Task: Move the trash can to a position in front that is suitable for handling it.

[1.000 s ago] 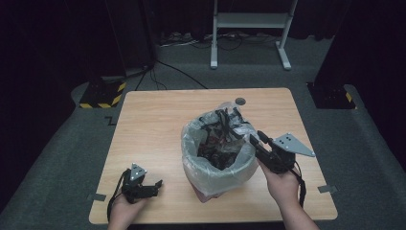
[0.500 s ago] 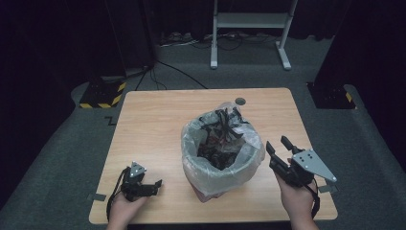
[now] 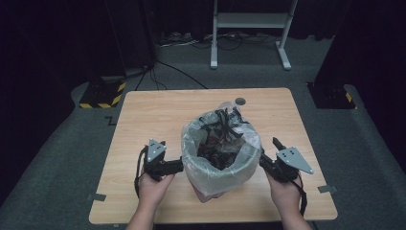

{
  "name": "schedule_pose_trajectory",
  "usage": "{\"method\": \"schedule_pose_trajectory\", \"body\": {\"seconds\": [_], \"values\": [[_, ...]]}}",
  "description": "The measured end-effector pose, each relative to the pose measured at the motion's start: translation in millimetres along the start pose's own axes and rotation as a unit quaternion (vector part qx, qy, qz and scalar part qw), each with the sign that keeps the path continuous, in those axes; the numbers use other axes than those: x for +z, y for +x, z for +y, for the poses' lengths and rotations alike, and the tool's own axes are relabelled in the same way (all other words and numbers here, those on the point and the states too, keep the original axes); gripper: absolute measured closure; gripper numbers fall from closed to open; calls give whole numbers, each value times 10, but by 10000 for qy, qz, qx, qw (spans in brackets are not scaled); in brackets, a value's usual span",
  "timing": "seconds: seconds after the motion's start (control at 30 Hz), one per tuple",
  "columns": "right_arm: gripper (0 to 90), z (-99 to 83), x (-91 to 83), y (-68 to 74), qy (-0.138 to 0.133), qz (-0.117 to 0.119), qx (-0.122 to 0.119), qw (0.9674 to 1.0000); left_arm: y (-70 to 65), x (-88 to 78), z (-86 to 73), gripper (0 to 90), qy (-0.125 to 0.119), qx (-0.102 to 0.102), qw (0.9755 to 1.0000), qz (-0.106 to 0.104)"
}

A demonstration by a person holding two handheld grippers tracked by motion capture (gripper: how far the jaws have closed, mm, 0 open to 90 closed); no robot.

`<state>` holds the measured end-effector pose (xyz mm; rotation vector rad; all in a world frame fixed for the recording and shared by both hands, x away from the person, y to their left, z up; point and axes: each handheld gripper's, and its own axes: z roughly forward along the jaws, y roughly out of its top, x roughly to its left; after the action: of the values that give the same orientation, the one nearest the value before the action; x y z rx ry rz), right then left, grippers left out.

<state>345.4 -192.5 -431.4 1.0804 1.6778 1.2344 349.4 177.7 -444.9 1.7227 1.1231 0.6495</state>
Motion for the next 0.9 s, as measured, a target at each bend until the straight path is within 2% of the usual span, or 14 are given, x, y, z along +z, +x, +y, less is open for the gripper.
{"method": "schedule_pose_trajectory", "body": {"seconds": [0.07, 0.1, 0.17, 0.27, 0.37, 0.5, 0.57, 0.63, 0.73, 0.83, 0.9], "values": [[459, -27, 69, 45, 97, 108, -19, 9999, -7, 31, -52, 121, -36, -114, 9999, -109], [488, -46, 89, 73, 125, 86, -59, 9999, -11, 33, -83, 134, -51, -126, 9998, -137], [530, -79, 117, 94, 69, 184, -31, 9998, -11, 18, -145, 154, -63, -103, 9998, -173], [543, -114, 126, 124, 77, 317, 14, 9995, 3, -40, -225, 168, -43, -100, 9996, -268], [554, -145, 97, 205, 74, 369, -76, 9993, 6, -114, -293, 169, -2, -26, 9996, -264], [549, -177, 36, 332, 21, 545, -159, 9984, 34, -254, -371, 169, 0, -28, 9994, -349], [504, -190, 6, 375, -20, 585, -224, 9980, 38, -294, -390, 148, -9, 7, 9992, -391], [465, -214, -11, 387, -53, 592, -230, 9980, 48, -336, -430, 144, -50, 38, 9994, -342], [436, -287, -43, 355, -145, 494, -189, 9985, 97, -401, -479, 144, -184, 74, 9996, -206], [436, -394, -75, 285, -273, 449, -14, 9986, 151, -487, -466, 144, -502, 104, 9987, -57], [432, -456, -75, 239, -295, 457, -18, 9985, 168, -542, -447, 144, -657, 67, 9978, -108]]}}
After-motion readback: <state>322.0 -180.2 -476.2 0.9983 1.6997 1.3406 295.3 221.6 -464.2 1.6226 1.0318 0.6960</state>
